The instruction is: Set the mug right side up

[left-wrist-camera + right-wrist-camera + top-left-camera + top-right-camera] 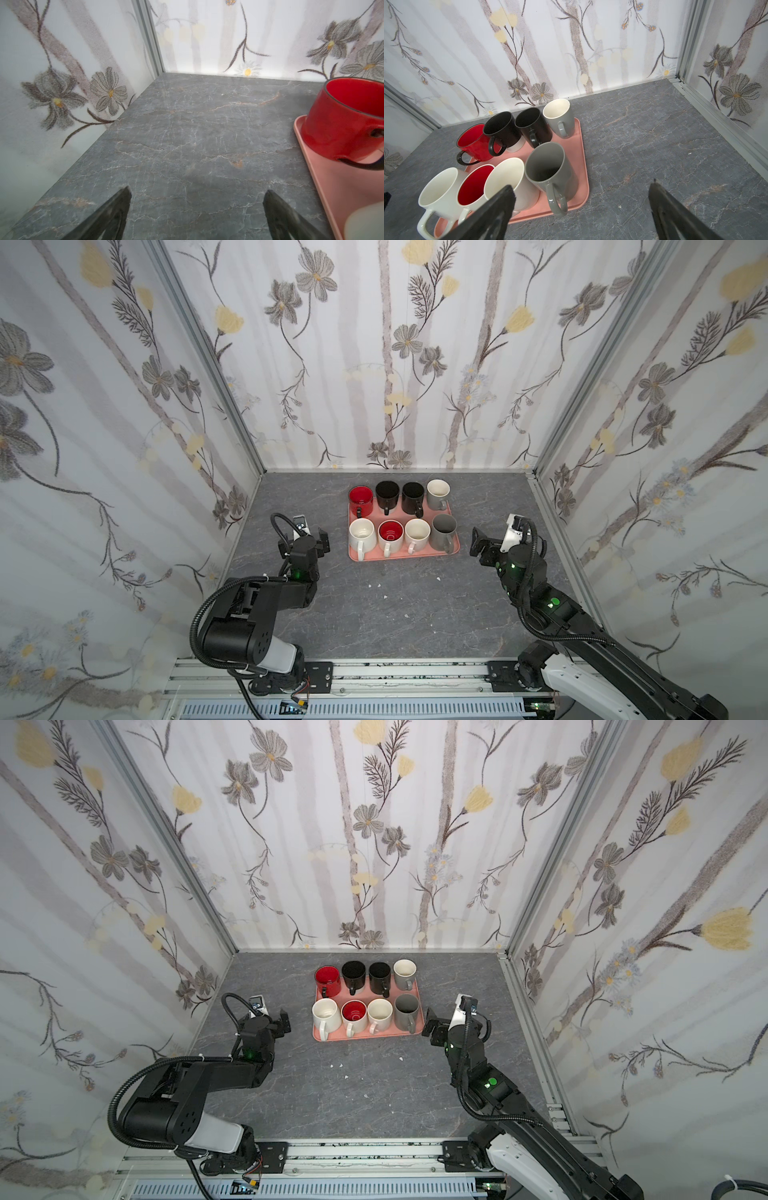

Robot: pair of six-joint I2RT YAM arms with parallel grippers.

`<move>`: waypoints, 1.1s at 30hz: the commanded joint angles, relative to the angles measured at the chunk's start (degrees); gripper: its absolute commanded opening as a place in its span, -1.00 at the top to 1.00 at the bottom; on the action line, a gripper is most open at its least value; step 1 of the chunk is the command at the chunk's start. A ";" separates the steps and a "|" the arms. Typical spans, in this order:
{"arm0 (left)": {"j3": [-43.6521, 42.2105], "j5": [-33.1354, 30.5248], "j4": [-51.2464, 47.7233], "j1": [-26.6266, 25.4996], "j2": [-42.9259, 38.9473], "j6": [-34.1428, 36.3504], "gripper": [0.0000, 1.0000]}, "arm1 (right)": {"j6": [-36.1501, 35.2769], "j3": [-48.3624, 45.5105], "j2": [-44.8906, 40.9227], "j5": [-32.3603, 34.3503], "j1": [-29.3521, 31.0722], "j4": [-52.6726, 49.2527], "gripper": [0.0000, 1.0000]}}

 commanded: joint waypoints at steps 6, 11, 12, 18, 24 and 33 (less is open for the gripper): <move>2.20 11.10 5.26 4.50 2.96 -2.66 -1.00 | -5.59 -3.40 1.58 4.27 -1.26 12.06 -0.99; 1.83 11.89 5.76 4.95 2.73 -3.05 -1.00 | -8.03 -3.80 5.82 5.44 -4.50 18.18 -0.99; 1.51 12.02 6.32 5.00 2.78 -3.05 -1.00 | -8.49 -4.02 7.04 5.45 -5.30 19.34 -0.99; -7.57 15.38 26.45 6.15 5.55 -2.70 -1.00 | -12.25 -4.95 11.82 3.50 -11.22 25.34 -0.99; -6.81 4.22 21.67 5.09 3.96 -6.22 -1.00 | -16.43 -9.09 19.65 5.51 -18.46 36.18 -0.99; -6.89 4.52 22.73 4.99 4.39 -5.90 -1.00 | -19.87 -15.08 34.14 -2.87 -25.72 57.07 -0.99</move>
